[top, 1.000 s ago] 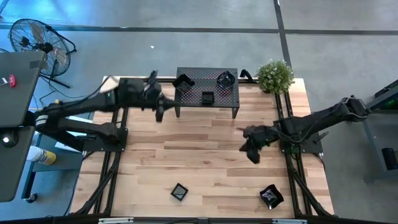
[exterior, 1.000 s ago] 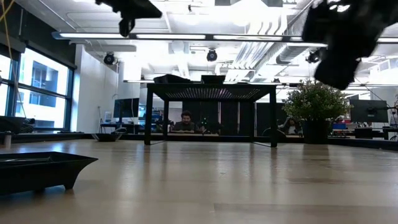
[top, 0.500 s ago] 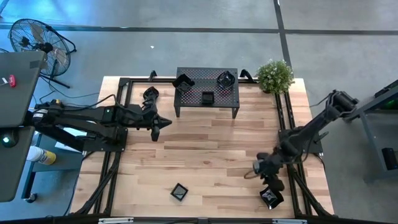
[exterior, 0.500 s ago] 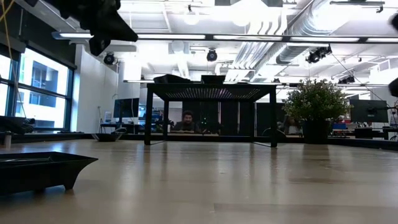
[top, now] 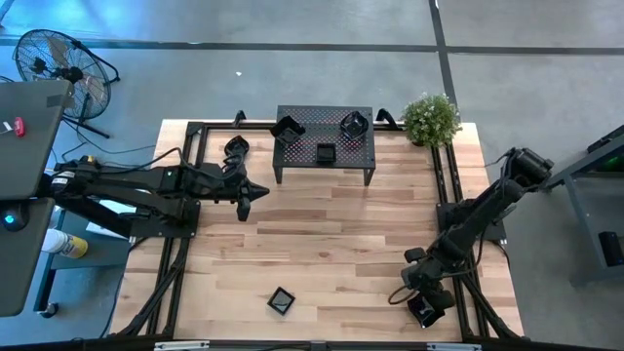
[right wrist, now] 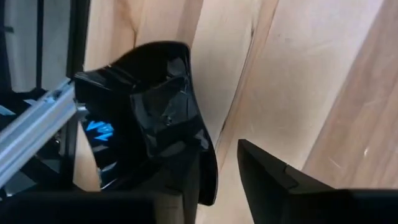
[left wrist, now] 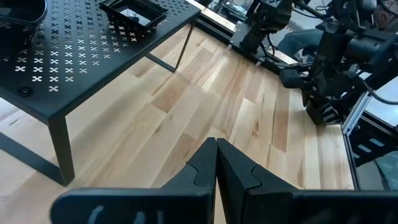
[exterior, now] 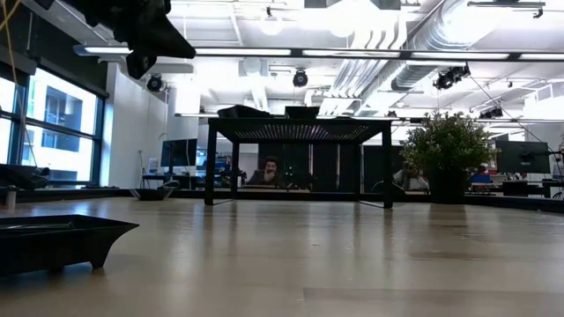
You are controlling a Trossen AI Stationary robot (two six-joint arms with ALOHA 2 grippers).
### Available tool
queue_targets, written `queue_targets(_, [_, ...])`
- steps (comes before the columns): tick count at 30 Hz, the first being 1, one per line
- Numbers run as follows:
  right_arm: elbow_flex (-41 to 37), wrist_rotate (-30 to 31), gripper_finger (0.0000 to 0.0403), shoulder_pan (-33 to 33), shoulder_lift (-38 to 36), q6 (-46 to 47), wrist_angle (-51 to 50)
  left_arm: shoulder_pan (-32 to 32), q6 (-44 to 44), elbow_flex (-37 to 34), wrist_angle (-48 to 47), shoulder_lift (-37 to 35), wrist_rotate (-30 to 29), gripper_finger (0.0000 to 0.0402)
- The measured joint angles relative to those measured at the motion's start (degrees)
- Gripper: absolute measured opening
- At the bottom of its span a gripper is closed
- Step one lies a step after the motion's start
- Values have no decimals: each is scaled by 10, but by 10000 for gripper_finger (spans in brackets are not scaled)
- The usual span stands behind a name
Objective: Pick & Place Mini shaped plates
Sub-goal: Stack the black distorted square plate on top of the black distorted square plate on the shelf
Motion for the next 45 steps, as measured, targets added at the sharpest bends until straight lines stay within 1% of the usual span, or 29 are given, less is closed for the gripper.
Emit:
queue_targets(3, [0,-5,73,2,13,-1,7,0,-2,0,-2,0,0,4])
queue_targets(6, [0,-8,39,2,17,1,23,0,-24,0,-8,0,1,4])
queue_targets(9, [0,-7,8,2,17,16,38,0,-27,0,-23,0,4,4])
queue_targets(13, [0,-6,10,2,17,54,52,0,-28,0,-35,0,5,4])
queue_targets(17, [0,-6,3,1,11,92,62,0,-28,0,-34,0,5,4])
queue_targets(20, [0,-1,4,0,-2,135,73,0,-28,0,-34,-7,5,4])
queue_targets(23, [11,24,3,-7,-26,179,65,0,-31,0,-56,-22,0,4])
queue_targets(25, [30,46,3,-21,-37,207,49,0,-40,0,-76,-38,-18,4])
queue_targets(28, [65,70,2,-53,-39,226,11,0,-35,0,-98,-66,-28,4])
queue_targets(30, [90,88,3,-85,-38,236,-7,0,-29,0,-115,-85,-33,4])
queue_targets(33, [124,139,2,-150,-29,259,-26,0,-22,0,-136,-112,-36,4])
queue_targets(35, [149,174,2,-198,-10,270,-26,0,-21,-6,-131,-127,-38,4])
queue_targets(37, [180,195,2,-244,21,270,-22,0,-25,-23,-128,-146,-36,4])
queue_targets(39, [213,203,2,-286,64,269,-22,0,-33,-35,-125,-161,-28,4])
queue_targets(45, [328,205,2,-384,220,250,22,0,-39,-55,-127,-182,-11,4])
